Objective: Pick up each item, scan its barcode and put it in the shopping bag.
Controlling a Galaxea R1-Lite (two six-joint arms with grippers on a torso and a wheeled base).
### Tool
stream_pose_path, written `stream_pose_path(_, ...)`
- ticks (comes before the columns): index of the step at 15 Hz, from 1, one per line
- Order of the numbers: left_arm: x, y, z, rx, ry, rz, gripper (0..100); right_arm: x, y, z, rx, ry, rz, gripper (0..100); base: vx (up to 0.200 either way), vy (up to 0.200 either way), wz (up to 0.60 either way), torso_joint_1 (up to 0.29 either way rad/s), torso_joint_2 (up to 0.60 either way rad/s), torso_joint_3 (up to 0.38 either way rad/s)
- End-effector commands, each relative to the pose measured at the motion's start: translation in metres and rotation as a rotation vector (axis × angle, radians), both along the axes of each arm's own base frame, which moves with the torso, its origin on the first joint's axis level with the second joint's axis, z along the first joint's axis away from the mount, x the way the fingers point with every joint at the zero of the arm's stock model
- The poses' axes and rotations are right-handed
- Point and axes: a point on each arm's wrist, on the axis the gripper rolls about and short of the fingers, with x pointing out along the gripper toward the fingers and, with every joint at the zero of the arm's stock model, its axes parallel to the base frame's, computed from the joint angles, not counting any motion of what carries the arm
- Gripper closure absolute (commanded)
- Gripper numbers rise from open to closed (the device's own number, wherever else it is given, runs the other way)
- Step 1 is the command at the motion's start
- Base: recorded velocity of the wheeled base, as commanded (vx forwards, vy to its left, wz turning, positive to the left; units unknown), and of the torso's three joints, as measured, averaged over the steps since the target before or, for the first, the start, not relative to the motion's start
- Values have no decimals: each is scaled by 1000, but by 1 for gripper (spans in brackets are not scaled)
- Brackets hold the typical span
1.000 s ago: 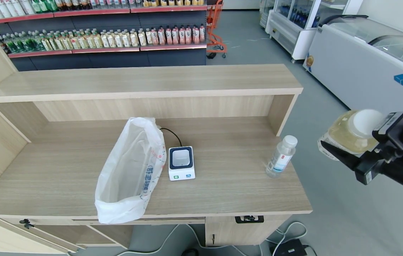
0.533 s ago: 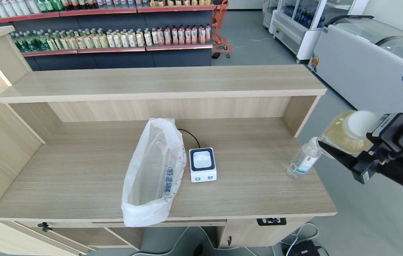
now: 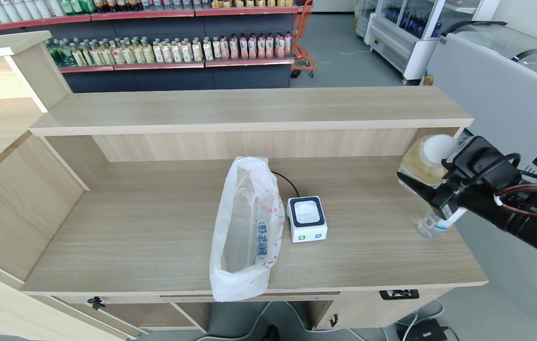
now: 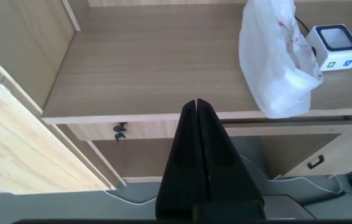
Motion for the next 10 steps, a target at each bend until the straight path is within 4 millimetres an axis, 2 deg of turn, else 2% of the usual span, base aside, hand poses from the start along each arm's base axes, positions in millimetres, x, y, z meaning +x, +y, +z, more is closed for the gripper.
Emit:
stream_pose_path(1, 0, 0, 0, 0, -1, 0, 100, 27, 10, -28, -17, 69, 58, 100, 0, 200, 0, 2, 2, 2)
stream_pose_path(4, 0, 0, 0, -1, -1, 0, 100, 46, 15, -41, -14, 49, 132, 100, 0, 200, 0, 1, 2, 4)
stream_pose_path(10, 0, 0, 0, -3, -1, 0, 100, 81, 9, -65, -21, 29, 220, 100, 0, 0, 0, 0, 0, 0)
